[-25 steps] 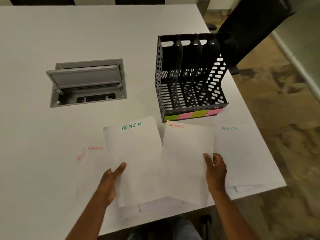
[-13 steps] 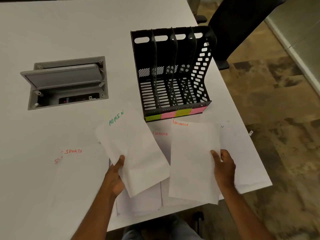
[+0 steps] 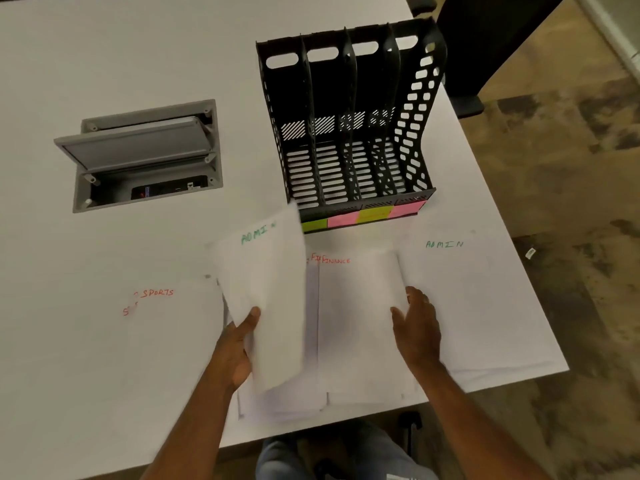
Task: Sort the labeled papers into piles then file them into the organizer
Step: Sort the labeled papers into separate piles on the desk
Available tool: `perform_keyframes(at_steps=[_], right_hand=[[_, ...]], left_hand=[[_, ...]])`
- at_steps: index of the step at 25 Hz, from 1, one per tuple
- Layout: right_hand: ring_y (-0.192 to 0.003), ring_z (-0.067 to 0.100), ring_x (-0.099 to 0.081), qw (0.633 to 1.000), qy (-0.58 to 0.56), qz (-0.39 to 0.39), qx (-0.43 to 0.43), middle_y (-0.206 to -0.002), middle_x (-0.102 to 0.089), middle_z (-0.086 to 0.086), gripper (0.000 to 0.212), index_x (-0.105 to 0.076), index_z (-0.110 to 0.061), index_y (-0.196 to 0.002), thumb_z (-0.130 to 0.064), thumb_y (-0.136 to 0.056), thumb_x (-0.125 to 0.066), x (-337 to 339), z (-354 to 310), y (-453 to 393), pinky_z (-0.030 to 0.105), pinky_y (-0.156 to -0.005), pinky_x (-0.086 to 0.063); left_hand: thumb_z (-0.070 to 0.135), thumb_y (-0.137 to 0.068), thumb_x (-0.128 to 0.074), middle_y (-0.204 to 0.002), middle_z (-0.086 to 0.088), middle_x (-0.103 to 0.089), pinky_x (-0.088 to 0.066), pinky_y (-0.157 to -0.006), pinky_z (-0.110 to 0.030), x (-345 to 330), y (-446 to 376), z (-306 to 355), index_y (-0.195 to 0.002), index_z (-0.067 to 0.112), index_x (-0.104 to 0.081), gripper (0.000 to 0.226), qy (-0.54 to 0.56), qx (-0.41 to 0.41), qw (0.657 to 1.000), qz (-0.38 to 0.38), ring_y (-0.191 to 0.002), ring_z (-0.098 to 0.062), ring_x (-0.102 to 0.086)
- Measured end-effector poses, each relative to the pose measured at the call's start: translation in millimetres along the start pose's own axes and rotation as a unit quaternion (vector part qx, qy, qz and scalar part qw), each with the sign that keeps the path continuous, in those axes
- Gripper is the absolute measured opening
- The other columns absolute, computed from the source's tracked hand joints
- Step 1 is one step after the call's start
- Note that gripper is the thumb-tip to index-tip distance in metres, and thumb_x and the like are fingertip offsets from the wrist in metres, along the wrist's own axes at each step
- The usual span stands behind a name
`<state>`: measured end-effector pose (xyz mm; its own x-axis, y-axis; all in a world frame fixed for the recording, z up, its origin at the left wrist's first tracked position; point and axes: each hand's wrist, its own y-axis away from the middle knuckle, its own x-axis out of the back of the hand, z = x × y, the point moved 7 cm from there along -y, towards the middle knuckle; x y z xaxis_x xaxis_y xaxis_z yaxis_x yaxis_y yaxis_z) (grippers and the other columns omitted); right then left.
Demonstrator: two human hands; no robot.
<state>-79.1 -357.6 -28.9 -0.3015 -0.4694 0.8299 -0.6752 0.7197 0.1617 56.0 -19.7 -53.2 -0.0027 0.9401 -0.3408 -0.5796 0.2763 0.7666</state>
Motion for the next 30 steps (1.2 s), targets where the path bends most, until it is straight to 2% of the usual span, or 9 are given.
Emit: perform_keyframes(at_steps=[3,6,8,11,14,16,22,26,30], right_hand=[[-0.11,0.018,-0.06,0.992,-0.114,0.009,-0.061,-0.125,-0.061,0.001,0.039,-0.052,-0.023,-0.131,-0.036,-0.095,-0.063,11,5,-3,0.033,-0.087,-0.054],[-0.096,0.012,-0.069,0.927,-0.329,-0.104,-0.144,-0.11,-0.07,-0.006,0.038,-0.06,-0.033,-0.117,-0.059,-0.091,-0.053,7,11,-5,0.026,-0.079,-0.054],[-0.097,0.006,-0.065,0.935,-0.294,-0.136,-0.146,-0.107,-0.068,-0.012,0.035,-0.058,-0.033,-0.119,-0.052,-0.09,-0.063,13,16,-9,0.014,-0.072,-0.049],[-0.098,0.01,-0.065,0.954,-0.256,-0.055,-0.148,-0.11,-0.067,-0.009,0.029,-0.056,-0.026,-0.121,-0.028,-0.094,-0.066,44,47,-24,0.006,-0.066,-0.044],[-0.101,0.015,-0.063,0.969,-0.21,0.038,-0.126,-0.119,-0.066,-0.002,0.03,-0.052,-0.023,-0.126,-0.03,-0.098,-0.06,85,89,-40,0.011,-0.074,-0.046],[-0.108,0.023,-0.063,0.977,-0.16,0.073,-0.117,-0.125,-0.064,0.006,0.033,-0.051,-0.019,-0.13,-0.029,-0.099,-0.058,104,116,-49,0.023,-0.086,-0.05],[-0.123,0.041,-0.053,0.984,-0.033,0.025,-0.171,-0.132,-0.057,0.02,0.052,-0.047,-0.008,-0.136,-0.018,-0.09,-0.071,98,162,-67,0.045,-0.097,-0.048],[-0.13,0.043,-0.041,0.966,0.012,0.029,-0.258,-0.141,-0.048,0.021,0.071,-0.044,-0.008,-0.141,-0.038,-0.085,-0.075,95,176,-63,0.06,-0.097,-0.046],[-0.128,0.042,-0.043,0.961,0.021,-0.004,-0.274,-0.137,-0.051,0.021,0.082,-0.045,-0.005,-0.14,-0.052,-0.08,-0.076,88,179,-66,0.055,-0.096,-0.047]], left_hand=[[0.029,-0.084,-0.077,-0.12,-0.009,-0.074,-0.058,-0.089,-0.041,-35,-4,-13,-0.123,0.014,-0.07,0.042,-0.101,-0.009,0.995,-0.005,-0.11,-0.028,-0.071],[0.032,-0.084,-0.079,-0.117,-0.006,-0.076,-0.058,-0.082,-0.032,-85,-10,-33,-0.121,0.016,-0.07,0.041,-0.162,-0.007,0.986,-0.04,-0.108,-0.024,-0.072],[0.03,-0.086,-0.077,-0.115,-0.004,-0.076,-0.058,-0.084,-0.033,-117,-13,-49,-0.12,0.017,-0.07,0.037,-0.177,0.01,0.983,-0.054,-0.107,-0.023,-0.072],[0.028,-0.09,-0.073,-0.116,-0.003,-0.076,-0.056,-0.093,-0.042,-160,-17,-75,-0.12,0.02,-0.071,0.031,-0.214,0.041,0.973,-0.081,-0.107,-0.024,-0.072],[0.022,-0.096,-0.065,-0.104,-0.005,-0.079,-0.062,-0.074,-0.035,-188,-17,-89,-0.104,0.025,-0.078,0.016,-0.261,0.048,0.959,-0.102,-0.09,-0.025,-0.076],[0.021,-0.097,-0.061,-0.1,-0.003,-0.08,-0.063,-0.071,-0.034,-195,-17,-91,-0.102,0.025,-0.078,0.018,-0.283,0.04,0.954,-0.09,-0.085,-0.026,-0.077],[0.028,-0.1,-0.058,-0.103,0.003,-0.079,-0.061,-0.073,-0.031,-193,-17,-94,-0.106,0.025,-0.074,0.017,-0.329,0.009,0.942,-0.065,-0.084,-0.019,-0.077],[0.029,-0.1,-0.058,-0.12,0.004,-0.072,-0.06,-0.089,-0.035,-232,-16,-112,-0.118,0.029,-0.069,0.021,-0.355,0.002,0.928,-0.111,-0.101,-0.014,-0.071],[0.037,-0.098,-0.06,-0.144,0.006,-0.052,-0.045,-0.109,-0.033,-271,-13,-142,-0.144,0.034,-0.05,0.047,-0.433,0.036,0.881,-0.187,-0.128,-0.014,-0.052]])
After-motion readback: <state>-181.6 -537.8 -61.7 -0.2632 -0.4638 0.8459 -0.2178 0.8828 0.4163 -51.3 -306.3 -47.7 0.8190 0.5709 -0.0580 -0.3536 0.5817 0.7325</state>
